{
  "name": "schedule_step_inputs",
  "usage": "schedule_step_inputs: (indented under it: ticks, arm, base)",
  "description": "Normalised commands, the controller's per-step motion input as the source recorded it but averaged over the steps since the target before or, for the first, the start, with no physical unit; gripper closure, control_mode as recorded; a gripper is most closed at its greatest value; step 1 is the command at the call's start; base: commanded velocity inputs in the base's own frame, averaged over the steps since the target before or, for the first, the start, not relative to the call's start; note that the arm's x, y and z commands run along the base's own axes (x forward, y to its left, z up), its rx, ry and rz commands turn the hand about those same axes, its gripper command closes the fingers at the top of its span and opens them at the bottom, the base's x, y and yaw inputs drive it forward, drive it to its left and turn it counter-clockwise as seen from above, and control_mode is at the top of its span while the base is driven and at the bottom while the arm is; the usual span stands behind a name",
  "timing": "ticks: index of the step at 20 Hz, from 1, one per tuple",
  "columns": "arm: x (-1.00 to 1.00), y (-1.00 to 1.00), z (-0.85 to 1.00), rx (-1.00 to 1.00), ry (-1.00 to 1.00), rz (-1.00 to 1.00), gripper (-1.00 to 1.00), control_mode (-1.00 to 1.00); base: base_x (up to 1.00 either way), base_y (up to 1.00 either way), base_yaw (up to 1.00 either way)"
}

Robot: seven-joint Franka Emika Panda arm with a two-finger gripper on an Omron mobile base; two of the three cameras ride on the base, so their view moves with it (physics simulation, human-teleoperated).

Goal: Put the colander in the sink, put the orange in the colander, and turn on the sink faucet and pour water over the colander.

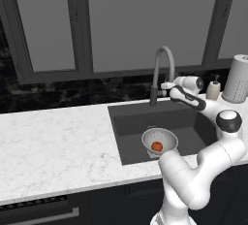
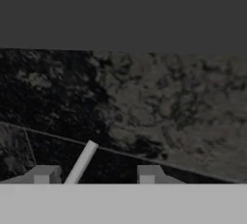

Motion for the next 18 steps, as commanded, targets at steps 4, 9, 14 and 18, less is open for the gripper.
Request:
schedule_step_inputs:
  ticks: [4, 9, 14, 18]
  arm:
    - [0.03, -1.00, 0.00, 0.00, 0.10, -0.07, -1.00, -1.00]
    - [-0.06, -1.00, 0.00, 0.00, 0.08, -0.06, -1.00, -1.00]
    - [-0.11, -1.00, 0.00, 0.00, 0.09, -0.06, -1.00, -1.00]
    - [-0.06, -1.00, 0.00, 0.03, 0.11, -0.03, -1.00, -1.00]
  base:
    - [0.00, 0.00, 0.00]
    - [0.00, 0.00, 0.00]
    - [0.00, 0.00, 0.00]
    - [0.00, 0.00, 0.00]
